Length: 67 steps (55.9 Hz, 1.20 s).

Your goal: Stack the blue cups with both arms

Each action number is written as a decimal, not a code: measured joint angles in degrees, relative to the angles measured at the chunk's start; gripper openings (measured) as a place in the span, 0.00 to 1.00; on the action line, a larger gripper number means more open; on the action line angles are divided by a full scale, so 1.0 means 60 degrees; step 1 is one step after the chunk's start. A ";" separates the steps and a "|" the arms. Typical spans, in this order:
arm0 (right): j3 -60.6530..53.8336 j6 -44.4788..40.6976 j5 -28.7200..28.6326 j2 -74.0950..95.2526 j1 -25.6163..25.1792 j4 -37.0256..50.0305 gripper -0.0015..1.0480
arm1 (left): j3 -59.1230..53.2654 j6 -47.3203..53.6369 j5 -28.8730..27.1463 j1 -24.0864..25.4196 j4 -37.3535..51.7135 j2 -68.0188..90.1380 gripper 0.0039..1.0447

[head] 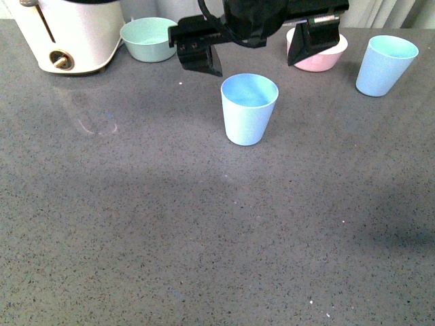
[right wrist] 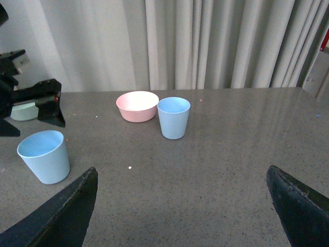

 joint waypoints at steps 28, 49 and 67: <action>0.0000 0.0000 0.0004 0.0000 0.0000 0.0000 0.91 | -0.2994 0.1100 -0.0521 0.0565 0.2484 -0.3337 0.92; 0.0000 0.0000 -0.0004 0.0000 0.0000 0.0000 0.91 | -1.0480 0.5399 -0.1985 0.2346 1.1999 -0.7923 0.45; 0.0000 0.0000 0.0000 0.0000 0.0000 0.0000 0.91 | -1.3835 0.5818 -0.0721 0.3534 1.2856 -1.0014 0.01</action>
